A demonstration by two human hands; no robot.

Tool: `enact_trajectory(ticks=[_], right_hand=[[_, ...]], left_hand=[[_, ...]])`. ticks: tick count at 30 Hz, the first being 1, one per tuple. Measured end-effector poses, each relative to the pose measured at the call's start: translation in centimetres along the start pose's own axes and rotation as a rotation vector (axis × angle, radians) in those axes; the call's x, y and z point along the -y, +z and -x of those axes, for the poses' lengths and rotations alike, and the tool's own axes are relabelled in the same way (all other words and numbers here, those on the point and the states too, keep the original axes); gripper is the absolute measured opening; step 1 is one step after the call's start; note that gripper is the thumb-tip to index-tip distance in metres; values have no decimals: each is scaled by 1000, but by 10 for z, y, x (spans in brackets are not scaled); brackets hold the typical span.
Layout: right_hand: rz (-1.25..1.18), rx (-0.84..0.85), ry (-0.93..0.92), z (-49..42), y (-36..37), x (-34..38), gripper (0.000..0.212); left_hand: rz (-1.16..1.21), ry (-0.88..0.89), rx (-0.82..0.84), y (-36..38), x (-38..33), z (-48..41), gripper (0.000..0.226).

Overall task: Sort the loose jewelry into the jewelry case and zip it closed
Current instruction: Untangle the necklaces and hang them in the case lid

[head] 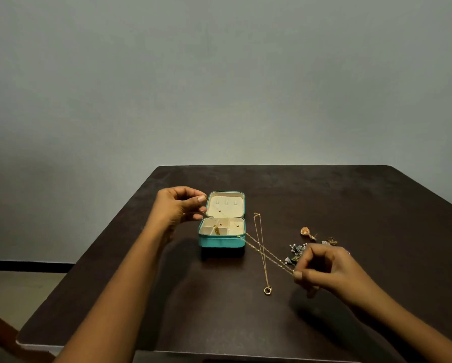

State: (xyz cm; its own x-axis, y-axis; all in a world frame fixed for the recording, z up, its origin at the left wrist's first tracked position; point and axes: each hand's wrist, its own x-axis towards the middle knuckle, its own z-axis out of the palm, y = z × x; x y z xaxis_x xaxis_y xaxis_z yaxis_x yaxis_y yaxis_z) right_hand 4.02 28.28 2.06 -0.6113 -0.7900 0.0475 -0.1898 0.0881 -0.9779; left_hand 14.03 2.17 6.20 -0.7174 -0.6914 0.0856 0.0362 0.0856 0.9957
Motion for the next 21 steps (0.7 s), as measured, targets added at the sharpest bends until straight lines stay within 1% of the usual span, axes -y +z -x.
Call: enact_trajectory(ticks=[5, 9, 12, 17, 21], right_hand=[[43, 17, -66, 21, 3, -15, 17], [38, -6, -21, 28, 9, -28, 14], [127, -3, -16, 26, 15, -36, 13], [233, -50, -24, 22, 20, -43, 24], [358, -109, -91, 20, 17, -51, 28]], left_hand=[[-102, 7, 149, 25, -5, -19, 8], [-192, 8, 261, 46, -7, -35, 7], [-263, 37, 319, 62, -6, -46, 9], [-364, 80, 390, 87, -1, -65, 11], [-414, 104, 448, 107, 6, -76, 14]])
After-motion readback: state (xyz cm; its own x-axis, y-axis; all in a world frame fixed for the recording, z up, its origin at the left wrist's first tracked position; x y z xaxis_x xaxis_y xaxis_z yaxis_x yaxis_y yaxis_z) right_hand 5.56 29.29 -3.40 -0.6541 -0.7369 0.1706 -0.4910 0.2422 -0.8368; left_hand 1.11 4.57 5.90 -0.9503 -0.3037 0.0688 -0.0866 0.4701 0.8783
